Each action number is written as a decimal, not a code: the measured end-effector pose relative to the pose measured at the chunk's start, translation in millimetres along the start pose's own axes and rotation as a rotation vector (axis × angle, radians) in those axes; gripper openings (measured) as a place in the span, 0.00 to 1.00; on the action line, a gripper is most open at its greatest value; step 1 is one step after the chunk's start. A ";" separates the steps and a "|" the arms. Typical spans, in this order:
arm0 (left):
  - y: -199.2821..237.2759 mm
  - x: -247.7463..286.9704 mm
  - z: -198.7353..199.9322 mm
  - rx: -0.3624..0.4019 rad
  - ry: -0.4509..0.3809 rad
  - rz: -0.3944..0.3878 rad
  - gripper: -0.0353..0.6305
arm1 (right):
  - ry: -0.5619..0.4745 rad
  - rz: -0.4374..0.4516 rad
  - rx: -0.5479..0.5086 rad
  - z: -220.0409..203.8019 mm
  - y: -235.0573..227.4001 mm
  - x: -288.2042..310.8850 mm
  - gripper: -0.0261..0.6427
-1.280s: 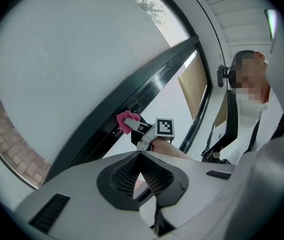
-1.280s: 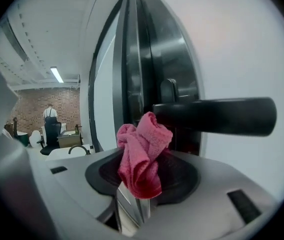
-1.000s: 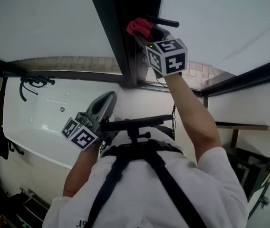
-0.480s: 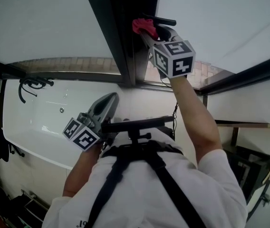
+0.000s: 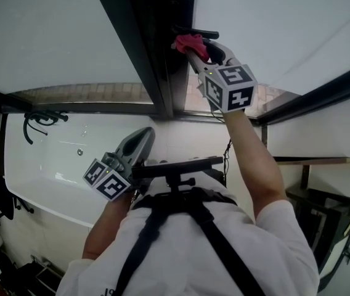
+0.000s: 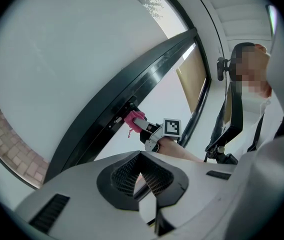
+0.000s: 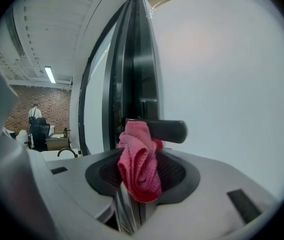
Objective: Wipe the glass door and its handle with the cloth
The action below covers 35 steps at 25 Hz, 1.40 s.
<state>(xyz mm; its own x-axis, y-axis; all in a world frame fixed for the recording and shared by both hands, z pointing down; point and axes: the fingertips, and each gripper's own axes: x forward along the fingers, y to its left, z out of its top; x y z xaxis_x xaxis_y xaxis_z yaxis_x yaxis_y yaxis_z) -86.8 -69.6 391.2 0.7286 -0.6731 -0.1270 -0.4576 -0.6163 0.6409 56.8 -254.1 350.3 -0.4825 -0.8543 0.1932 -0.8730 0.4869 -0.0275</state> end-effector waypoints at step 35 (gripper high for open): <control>16.4 -0.5 5.8 -0.016 -0.003 0.027 0.06 | 0.020 -0.085 0.048 -24.7 -16.0 37.3 0.29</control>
<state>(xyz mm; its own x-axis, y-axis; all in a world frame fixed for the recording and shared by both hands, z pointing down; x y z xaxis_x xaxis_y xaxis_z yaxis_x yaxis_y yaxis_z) -97.6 -81.8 397.3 0.7148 -0.6904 -0.1117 -0.4689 -0.5917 0.6558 54.4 -289.2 382.2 -0.4051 -0.8884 0.2161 -0.9135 0.4028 -0.0567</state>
